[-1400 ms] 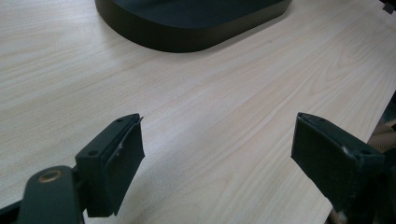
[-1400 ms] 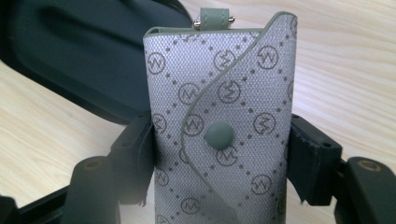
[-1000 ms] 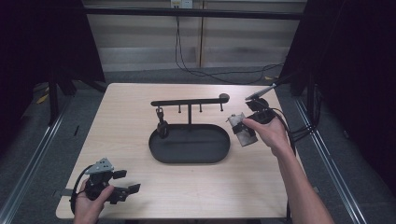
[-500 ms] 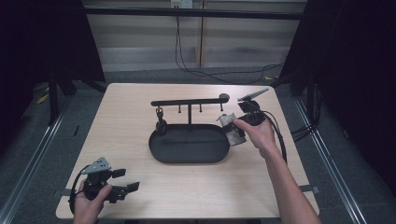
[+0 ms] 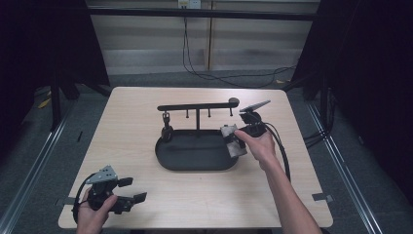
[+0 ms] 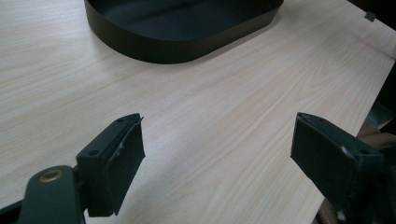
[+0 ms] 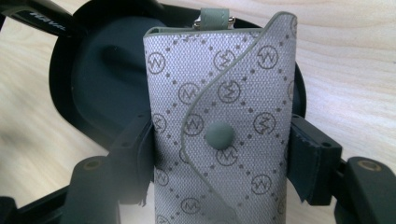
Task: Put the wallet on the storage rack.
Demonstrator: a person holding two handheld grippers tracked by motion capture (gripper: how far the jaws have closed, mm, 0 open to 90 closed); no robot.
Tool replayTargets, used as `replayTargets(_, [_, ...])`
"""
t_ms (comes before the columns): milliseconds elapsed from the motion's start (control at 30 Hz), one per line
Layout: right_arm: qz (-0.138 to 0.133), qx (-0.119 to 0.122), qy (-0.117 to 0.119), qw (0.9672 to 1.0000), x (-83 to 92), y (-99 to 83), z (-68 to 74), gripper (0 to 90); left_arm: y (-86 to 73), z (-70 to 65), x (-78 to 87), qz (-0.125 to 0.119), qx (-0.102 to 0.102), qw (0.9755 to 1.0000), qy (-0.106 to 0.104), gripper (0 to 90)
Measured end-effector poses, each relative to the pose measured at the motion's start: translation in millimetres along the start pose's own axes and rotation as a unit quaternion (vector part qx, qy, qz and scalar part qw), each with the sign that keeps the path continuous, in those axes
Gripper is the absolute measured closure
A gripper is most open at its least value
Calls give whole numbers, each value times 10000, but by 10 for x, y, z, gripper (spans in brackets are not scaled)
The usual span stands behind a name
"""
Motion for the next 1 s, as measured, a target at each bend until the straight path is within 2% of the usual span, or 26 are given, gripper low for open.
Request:
replayTargets(200, [-165, -157, 169, 9996, -137, -11, -17, 332, -7, 33, 16, -43, 70, 10000, 20, 170])
replayTargets(433, [-133, -328, 214, 9991, -288, -1, -44, 331, -7, 27, 3, -20, 64, 10000, -3, 170])
replayTargets(567, [-117, -325, 225, 9991, -354, -9, -14, 331, -2, 29, 15, -43, 53, 10000, 9, 170])
replayTargets(833, [-78, -279, 128, 9995, -474, -39, -13, 331, -4, 27, 15, -18, 55, 10000, -6, 170])
replayTargets(1000, [39, -274, 34, 9996, -549, -68, -43, 329, -6, 38, 17, -25, 64, 10000, -6, 170])
Point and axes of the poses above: each handheld gripper's, and its own axes: x roughly backward along the jaws, y roughly out of its top, z roughly to its left, the point moved 6 cm from there along -x, roughly forward along the jaws, and after that the axes turned 4 degrees about -x, right-handed, at the moved point
